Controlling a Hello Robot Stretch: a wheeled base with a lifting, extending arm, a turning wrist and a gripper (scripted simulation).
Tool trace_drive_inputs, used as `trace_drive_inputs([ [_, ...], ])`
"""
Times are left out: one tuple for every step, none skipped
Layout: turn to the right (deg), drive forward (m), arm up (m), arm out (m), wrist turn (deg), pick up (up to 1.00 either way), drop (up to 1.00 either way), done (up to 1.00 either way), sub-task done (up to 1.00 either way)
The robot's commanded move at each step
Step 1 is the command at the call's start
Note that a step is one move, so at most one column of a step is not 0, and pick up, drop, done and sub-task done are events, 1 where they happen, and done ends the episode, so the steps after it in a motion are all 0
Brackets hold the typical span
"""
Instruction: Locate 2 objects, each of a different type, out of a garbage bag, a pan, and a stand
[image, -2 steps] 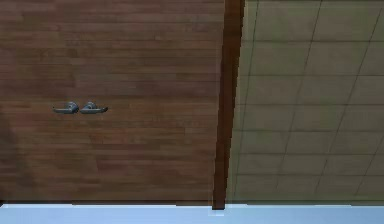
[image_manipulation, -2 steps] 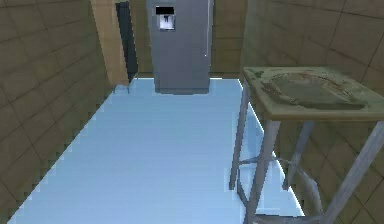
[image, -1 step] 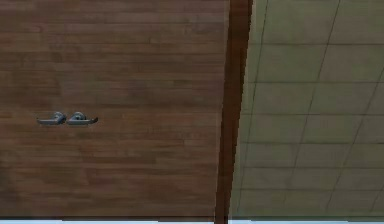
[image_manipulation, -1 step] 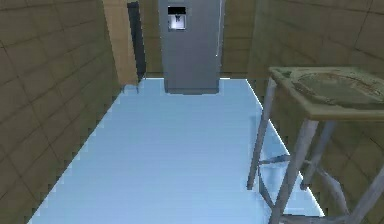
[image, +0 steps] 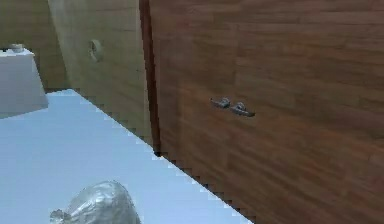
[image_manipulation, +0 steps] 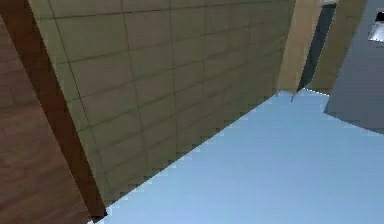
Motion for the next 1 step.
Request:
trace_drive_inputs([
  [-30.0,0.00,0.00,0.00,0.0,0.00,0.00,0.00,0.00],
])
